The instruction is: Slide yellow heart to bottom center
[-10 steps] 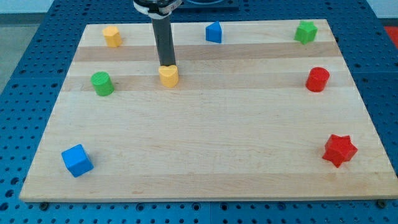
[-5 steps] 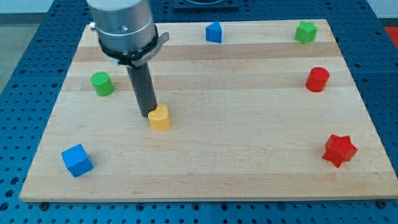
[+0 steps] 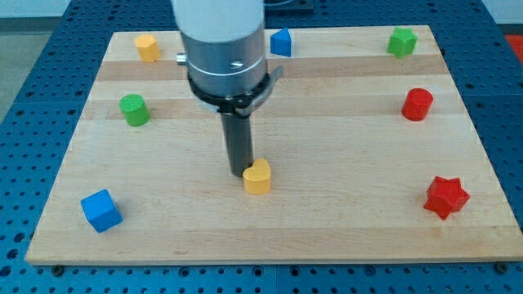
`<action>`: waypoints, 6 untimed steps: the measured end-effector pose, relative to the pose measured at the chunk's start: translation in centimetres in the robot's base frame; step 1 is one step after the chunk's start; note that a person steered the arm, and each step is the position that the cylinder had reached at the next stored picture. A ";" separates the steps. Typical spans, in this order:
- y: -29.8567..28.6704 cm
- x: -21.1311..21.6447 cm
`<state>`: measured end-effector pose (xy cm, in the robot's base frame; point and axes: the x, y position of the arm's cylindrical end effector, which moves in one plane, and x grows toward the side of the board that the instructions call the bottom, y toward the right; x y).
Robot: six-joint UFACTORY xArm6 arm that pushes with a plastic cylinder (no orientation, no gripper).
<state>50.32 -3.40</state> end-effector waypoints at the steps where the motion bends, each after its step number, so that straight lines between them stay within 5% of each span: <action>1: 1.1 -0.4; 6: 2.9 2.5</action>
